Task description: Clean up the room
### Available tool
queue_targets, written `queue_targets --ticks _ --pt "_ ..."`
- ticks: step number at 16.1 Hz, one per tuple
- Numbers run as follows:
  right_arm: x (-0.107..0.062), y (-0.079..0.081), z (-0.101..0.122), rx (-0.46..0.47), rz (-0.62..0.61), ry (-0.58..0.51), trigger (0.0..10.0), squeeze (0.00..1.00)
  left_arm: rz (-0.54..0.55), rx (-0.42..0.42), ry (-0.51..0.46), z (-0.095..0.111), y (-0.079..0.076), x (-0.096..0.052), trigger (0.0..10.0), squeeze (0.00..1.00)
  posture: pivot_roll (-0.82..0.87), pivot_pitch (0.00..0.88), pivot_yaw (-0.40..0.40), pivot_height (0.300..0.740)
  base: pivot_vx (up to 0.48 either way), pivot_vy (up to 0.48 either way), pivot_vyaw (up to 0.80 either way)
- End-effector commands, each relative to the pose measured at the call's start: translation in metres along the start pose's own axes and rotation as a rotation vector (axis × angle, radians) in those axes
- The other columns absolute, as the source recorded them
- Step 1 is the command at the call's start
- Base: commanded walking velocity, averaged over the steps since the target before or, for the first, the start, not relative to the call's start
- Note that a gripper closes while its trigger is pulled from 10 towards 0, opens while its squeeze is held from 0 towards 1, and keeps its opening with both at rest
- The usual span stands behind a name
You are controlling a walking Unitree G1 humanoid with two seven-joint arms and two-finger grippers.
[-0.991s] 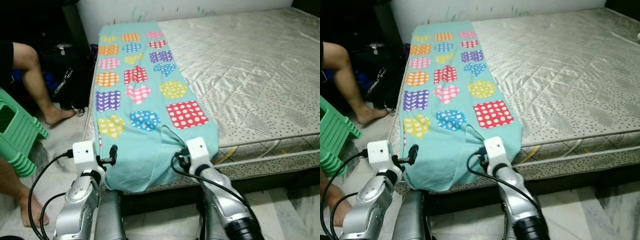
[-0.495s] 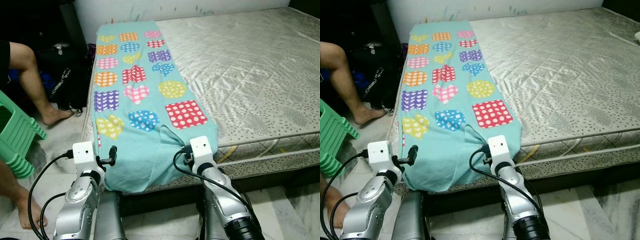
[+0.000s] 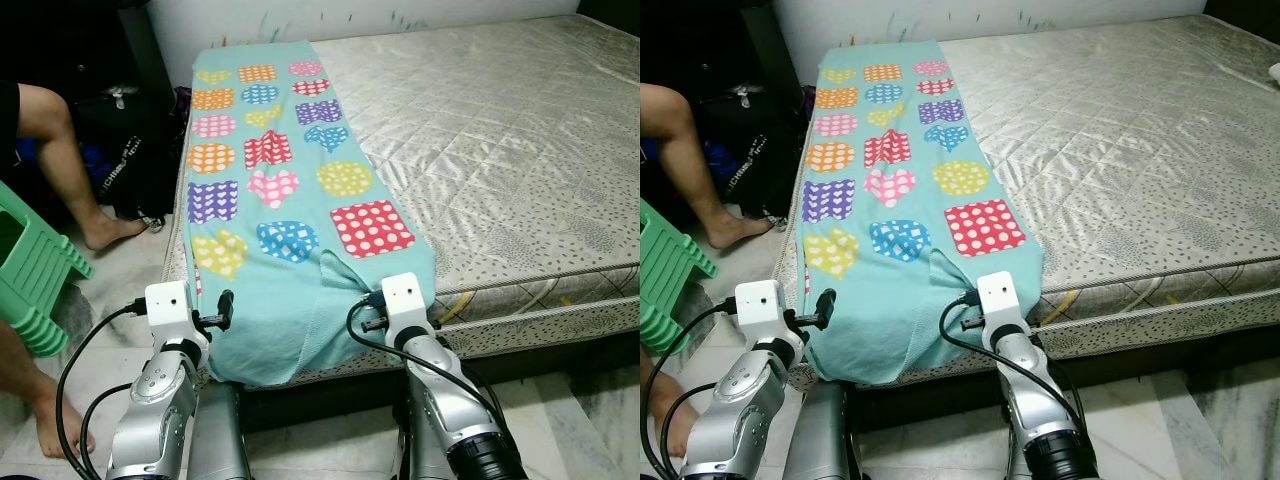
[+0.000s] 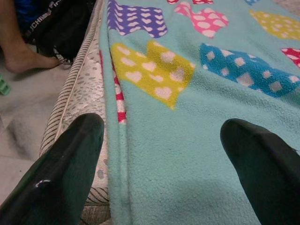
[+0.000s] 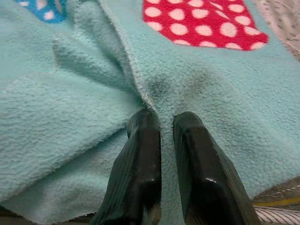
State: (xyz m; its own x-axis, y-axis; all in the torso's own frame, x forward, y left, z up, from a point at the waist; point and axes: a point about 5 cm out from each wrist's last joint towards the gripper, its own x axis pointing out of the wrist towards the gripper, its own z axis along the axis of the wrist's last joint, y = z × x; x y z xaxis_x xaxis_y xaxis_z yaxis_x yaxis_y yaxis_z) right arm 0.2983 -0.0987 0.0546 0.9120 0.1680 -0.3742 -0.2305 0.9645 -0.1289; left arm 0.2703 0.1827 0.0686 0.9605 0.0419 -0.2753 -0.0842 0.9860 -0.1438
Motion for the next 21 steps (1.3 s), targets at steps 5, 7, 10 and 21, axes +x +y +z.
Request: queue_targets --ticks 5,7,10,21 --pt "-0.008 0.010 0.000 0.005 0.056 -0.018 10.0 1.00 0.021 0.003 -0.006 0.002 0.004 0.002 10.0 0.00 -0.11 0.021 0.058 0.492 0.000 0.000 0.00" --pt "-0.008 0.009 0.000 0.018 0.033 -0.015 10.0 1.00 0.018 0.002 -0.007 0.003 0.003 0.003 10.0 0.00 -0.11 0.021 0.059 0.492 0.000 0.000 0.00" --pt "-0.002 0.013 0.005 0.018 -0.001 -0.020 10.0 1.00 0.015 0.001 -0.008 0.003 0.002 0.003 10.0 0.00 -0.11 0.018 0.060 0.492 0.000 0.000 0.00" --pt "0.010 0.032 0.008 0.026 -0.018 -0.017 10.0 0.00 0.014 -0.002 -0.018 0.006 0.000 0.007 10.0 0.00 -0.10 0.003 0.057 0.492 0.000 0.000 0.00"
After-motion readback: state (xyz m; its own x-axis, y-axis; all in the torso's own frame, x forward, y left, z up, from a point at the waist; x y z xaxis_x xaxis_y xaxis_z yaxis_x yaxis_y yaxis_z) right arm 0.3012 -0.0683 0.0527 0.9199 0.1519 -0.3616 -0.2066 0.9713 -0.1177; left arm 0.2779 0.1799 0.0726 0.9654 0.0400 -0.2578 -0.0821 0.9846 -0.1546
